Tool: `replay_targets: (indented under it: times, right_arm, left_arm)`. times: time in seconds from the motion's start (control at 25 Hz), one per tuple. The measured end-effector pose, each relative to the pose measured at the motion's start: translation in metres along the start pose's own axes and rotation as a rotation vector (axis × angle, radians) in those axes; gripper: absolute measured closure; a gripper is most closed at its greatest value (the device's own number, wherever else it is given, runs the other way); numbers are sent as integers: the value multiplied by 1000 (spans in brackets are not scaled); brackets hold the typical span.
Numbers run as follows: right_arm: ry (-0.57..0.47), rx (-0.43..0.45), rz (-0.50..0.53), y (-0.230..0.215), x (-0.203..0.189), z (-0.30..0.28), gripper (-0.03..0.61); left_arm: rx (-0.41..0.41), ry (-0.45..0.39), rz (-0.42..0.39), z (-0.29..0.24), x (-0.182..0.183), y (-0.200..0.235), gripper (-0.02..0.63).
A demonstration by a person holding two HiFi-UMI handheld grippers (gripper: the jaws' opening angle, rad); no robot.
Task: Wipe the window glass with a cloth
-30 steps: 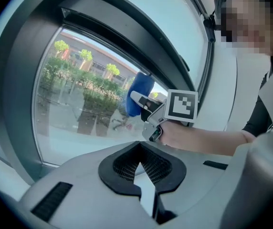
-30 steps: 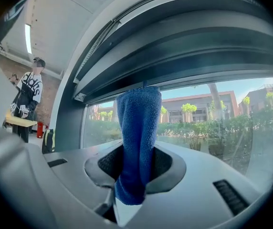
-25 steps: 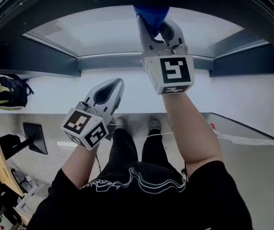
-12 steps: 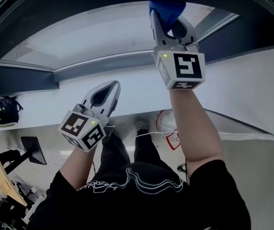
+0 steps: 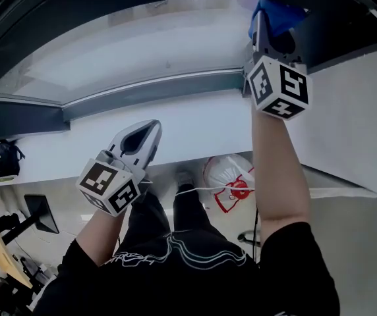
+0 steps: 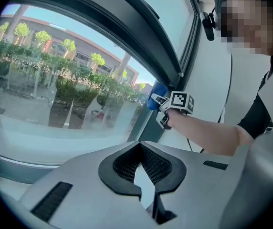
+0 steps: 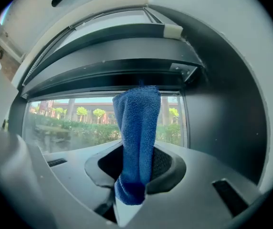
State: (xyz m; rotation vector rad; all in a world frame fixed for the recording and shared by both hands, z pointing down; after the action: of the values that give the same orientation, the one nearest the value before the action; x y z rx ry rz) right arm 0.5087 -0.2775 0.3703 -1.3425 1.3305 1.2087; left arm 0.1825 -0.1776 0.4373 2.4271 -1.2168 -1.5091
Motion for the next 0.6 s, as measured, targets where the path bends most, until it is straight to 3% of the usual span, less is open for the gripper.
replay_targets:
  times: [0.36,0.6]
  right_arm:
    - [25,-104,-10,-31,-2,-4,486]
    - [-24,-88,27,-17,-3,8,486]
  left_arm:
    - [2,30,27,-3,-23,4,609]
    - [16,-10,45,10,-32,14,609]
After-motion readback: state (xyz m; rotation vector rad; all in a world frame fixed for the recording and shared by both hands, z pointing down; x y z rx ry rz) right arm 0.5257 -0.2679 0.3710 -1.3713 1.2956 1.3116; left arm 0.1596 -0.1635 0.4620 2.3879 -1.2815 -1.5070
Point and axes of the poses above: the fingertips, and each gripper's own axes: z backward along the fingers, y to its left, x out of its top, the point moved 10 cm from there along z, backward along the fingers, and after that the axes turned 12 degrees about y, right-handed, at the moved point
